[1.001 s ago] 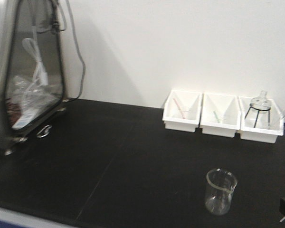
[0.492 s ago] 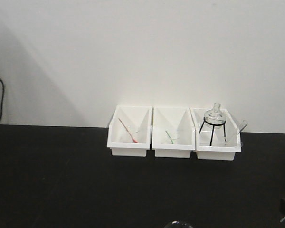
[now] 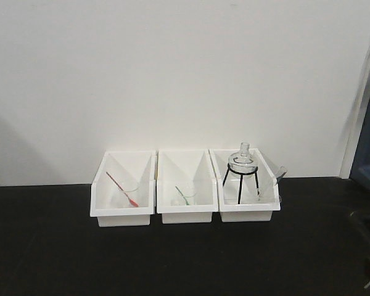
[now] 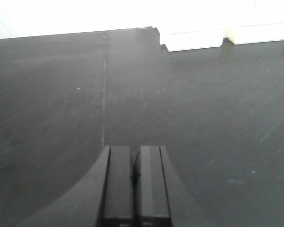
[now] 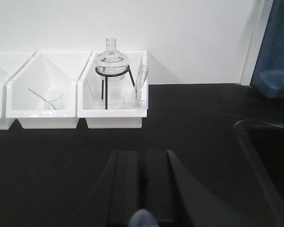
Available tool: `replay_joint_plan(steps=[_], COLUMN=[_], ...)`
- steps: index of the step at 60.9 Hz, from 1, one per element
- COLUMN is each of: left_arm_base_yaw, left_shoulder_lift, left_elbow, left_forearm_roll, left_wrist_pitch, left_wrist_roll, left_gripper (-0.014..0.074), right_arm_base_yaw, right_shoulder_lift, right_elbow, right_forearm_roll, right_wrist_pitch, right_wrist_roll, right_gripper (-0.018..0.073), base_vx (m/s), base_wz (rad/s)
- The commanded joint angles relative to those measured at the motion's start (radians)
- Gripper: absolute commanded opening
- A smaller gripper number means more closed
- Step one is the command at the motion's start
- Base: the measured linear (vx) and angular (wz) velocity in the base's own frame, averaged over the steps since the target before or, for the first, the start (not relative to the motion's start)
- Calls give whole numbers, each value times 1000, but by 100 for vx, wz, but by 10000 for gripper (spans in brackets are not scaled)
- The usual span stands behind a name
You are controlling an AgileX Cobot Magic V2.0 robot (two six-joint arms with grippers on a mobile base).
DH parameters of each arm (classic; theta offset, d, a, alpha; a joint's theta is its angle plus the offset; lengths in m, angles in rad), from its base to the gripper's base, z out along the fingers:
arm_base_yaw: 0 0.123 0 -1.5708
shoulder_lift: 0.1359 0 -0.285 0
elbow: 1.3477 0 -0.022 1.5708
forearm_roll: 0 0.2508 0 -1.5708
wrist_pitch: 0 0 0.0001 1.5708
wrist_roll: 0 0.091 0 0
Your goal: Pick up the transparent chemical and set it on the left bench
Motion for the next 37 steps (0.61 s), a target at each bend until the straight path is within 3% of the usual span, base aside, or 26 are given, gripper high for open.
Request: replay_joint_plan(steps=[1, 30, 37], left_arm_base_yaw=[-2, -2, -2], left_shoulder_lift=[-19, -19, -19], left_elbow=[16, 16, 16], left_forearm_roll=[-1, -1, -1], left_wrist_pitch=[-78, -78, -78], left_wrist_roll=[-8, -8, -8], left_gripper=[-3, -3, -3], right_arm_base_yaw=[-2, -2, 1], right_shoulder_lift=[-9, -9, -1], right_elbow=[-33, -33, -33], right_forearm_roll=[-2, 4, 5], right_wrist_pitch=[-78, -94, -201], right_wrist_roll=[-2, 5, 34], right_gripper=[-4, -4, -1], base_vx=[5, 1, 0], base_wz=[-10, -1, 0])
